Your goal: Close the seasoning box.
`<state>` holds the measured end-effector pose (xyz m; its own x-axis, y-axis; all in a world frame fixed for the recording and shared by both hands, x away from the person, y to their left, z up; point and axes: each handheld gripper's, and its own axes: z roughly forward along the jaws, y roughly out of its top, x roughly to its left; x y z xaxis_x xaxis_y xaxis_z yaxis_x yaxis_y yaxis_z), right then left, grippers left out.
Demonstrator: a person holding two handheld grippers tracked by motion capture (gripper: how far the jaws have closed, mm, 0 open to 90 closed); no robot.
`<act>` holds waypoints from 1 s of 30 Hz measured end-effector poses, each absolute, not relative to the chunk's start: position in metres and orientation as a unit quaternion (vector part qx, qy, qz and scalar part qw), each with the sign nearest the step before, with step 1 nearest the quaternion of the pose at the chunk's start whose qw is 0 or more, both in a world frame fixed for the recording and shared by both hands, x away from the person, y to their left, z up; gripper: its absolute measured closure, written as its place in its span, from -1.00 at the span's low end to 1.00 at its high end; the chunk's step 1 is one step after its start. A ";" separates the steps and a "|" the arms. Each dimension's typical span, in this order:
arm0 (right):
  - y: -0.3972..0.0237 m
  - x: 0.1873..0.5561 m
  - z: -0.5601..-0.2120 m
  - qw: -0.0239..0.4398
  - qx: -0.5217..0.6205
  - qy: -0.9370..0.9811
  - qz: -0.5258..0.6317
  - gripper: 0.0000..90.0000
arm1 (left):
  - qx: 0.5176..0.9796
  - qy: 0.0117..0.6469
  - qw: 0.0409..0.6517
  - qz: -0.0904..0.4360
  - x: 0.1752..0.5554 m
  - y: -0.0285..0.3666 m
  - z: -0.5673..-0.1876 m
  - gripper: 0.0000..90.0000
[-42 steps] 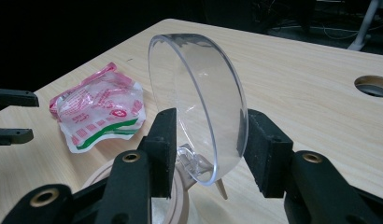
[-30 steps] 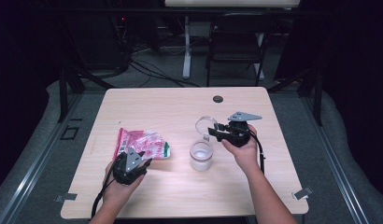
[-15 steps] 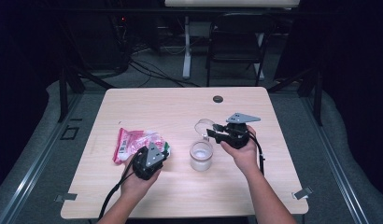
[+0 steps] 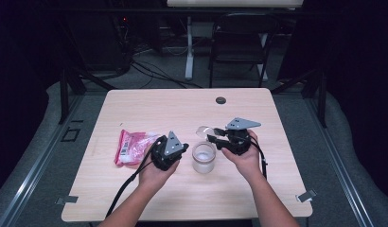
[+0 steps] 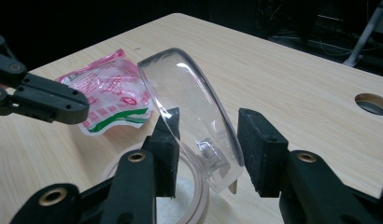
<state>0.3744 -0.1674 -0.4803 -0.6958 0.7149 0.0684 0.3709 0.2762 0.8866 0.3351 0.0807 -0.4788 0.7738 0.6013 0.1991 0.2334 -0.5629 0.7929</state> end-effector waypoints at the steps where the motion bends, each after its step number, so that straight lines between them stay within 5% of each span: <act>1: -0.167 0.373 -0.481 0.175 0.348 0.779 0.491 0.30 | 0.853 0.243 0.400 0.230 0.336 0.078 -0.477 1.00; 30: -0.172 0.350 -0.483 0.184 0.329 0.798 0.470 0.04 | 0.861 0.207 0.407 0.223 0.345 0.053 -0.464 1.00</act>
<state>0.3498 -0.1715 -0.4832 -0.7151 0.6989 0.0153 0.3527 0.3418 0.8711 0.3455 0.0525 -0.4639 0.8148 0.5378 0.2166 0.1739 -0.5830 0.7936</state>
